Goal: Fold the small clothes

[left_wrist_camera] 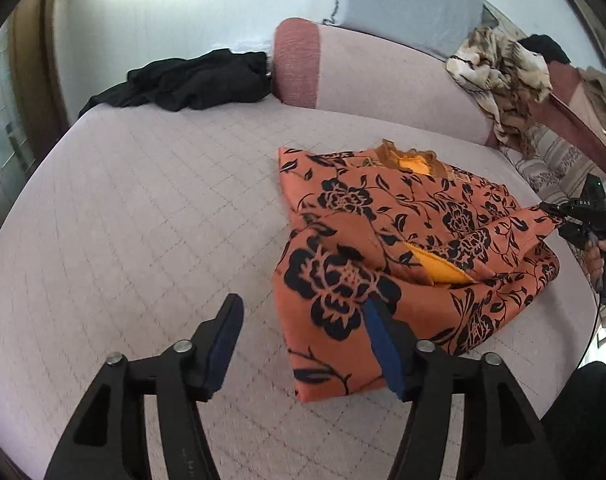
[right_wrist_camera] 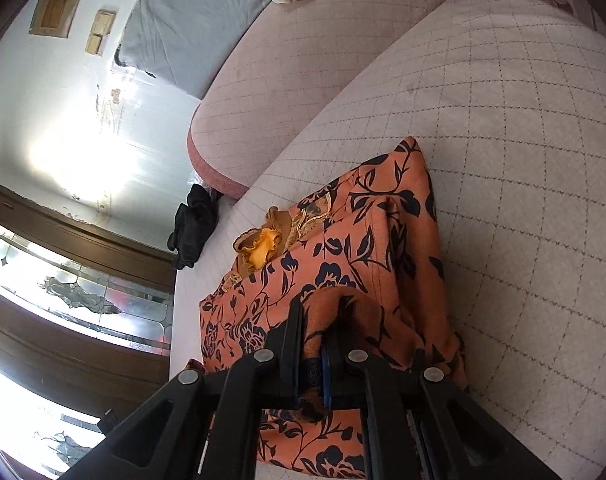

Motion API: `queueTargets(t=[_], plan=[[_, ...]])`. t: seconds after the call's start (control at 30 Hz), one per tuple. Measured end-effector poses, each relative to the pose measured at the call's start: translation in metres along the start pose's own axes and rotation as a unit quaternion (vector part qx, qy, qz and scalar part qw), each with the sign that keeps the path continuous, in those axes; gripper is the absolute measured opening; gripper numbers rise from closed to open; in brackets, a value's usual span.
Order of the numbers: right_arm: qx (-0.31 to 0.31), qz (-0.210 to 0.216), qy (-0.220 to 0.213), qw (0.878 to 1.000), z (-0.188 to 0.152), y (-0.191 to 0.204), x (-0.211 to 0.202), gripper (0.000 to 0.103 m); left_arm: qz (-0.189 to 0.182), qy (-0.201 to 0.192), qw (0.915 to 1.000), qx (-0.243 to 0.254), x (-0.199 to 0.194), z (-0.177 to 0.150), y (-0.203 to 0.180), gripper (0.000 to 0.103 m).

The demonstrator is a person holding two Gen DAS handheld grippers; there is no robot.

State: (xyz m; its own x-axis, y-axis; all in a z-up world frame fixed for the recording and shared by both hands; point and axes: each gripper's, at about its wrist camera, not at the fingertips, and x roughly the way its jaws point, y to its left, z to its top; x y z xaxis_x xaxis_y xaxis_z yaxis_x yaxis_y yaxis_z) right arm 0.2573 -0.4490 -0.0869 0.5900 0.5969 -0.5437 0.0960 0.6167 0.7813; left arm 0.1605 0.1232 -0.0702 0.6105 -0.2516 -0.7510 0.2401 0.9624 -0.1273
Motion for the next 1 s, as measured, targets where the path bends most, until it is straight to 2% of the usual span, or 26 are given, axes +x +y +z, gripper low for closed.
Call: queueTargets(t=[0.07,0.13,0.2,0.27,0.3,0.37,0.4,0.47,0.6,0.7,0.73,0.77,0.8,0.83,0.87,0.9,0.93,0.97,1.0], plan=[[-0.009,-0.010,0.003,1.000,-0.003,0.003,-0.001,0.007,-0.042,0.013,0.9990,0.009,0.016,0.018,0.004,0.073],[-0.007,-0.012,0.004,1.000,-0.005,0.002,-0.002,0.007,-0.064,0.043,0.9970,0.009,0.040,0.033,0.010,0.073],[-0.005,-0.014,0.005,1.000,-0.006,0.000,-0.003,0.007,-0.063,0.090,0.9939,-0.001,0.066,0.036,0.017,0.073],[-0.006,-0.014,0.006,1.000,-0.006,-0.001,-0.004,0.007,-0.063,0.134,0.9885,-0.033,0.091,0.032,0.029,0.073],[-0.007,-0.015,0.007,1.000,-0.006,-0.001,-0.004,0.007,-0.065,0.141,0.9869,-0.043,0.096,0.030,0.033,0.073],[-0.010,-0.013,0.010,1.000,-0.005,-0.002,-0.005,0.007,-0.085,0.130,0.9863,-0.055,0.096,0.030,0.036,0.045],[-0.013,-0.012,0.011,1.000,-0.005,-0.001,-0.005,0.007,-0.101,0.127,0.9856,-0.046,0.093,0.032,0.032,0.016],[-0.022,-0.014,0.013,1.000,-0.005,0.002,-0.006,0.007,-0.085,0.104,0.9908,-0.014,0.081,0.038,0.017,0.013],[-0.047,-0.007,-0.006,0.999,0.001,0.019,-0.021,0.007,-0.105,0.016,0.9942,0.012,0.034,0.067,-0.003,0.012],[-0.053,0.016,-0.051,0.997,0.021,0.034,-0.041,0.007,-0.107,-0.058,0.9925,0.010,0.012,0.097,-0.003,0.012],[-0.049,0.024,-0.067,0.996,0.031,0.035,-0.045,0.007,-0.102,-0.067,0.9925,0.003,0.016,0.105,0.002,0.013],[-0.040,0.030,-0.083,0.995,0.044,0.033,-0.045,0.007,-0.093,-0.068,0.9934,-0.010,0.030,0.115,0.008,0.013],[-0.018,0.032,-0.091,0.995,0.057,0.025,-0.038,0.007,-0.079,-0.055,0.9950,-0.028,0.049,0.121,0.013,0.020],[0.005,0.029,-0.083,0.996,0.067,0.014,-0.024,0.008,-0.063,-0.030,0.9965,-0.046,0.075,0.127,0.017,0.030],[0.022,0.019,-0.055,0.998,0.076,-0.001,-0.001,0.010,-0.025,-0.006,0.9983,-0.051,0.103,0.129,0.019,0.035],[0.035,-0.011,-0.033,0.999,0.079,-0.015,0.020,0.014,0.016,0.006,0.9987,-0.049,0.124,0.130,0.020,0.042],[0.042,-0.055,-0.020,0.997,0.077,-0.027,0.036,0.023,0.044,0.018,0.9978,-0.046,0.141,0.129,0.021,0.044],[0.036,-0.077,-0.015,0.996,0.071,-0.034,0.045,0.027,0.055,0.024,0.9968,-0.054,0.149,0.128,0.024,0.044],[0.032,-0.070,-0.024,0.997,0.065,-0.038,0.045,0.032,0.051,0.014,0.9960,-0.073,0.146,0.126,0.029,0.045]])
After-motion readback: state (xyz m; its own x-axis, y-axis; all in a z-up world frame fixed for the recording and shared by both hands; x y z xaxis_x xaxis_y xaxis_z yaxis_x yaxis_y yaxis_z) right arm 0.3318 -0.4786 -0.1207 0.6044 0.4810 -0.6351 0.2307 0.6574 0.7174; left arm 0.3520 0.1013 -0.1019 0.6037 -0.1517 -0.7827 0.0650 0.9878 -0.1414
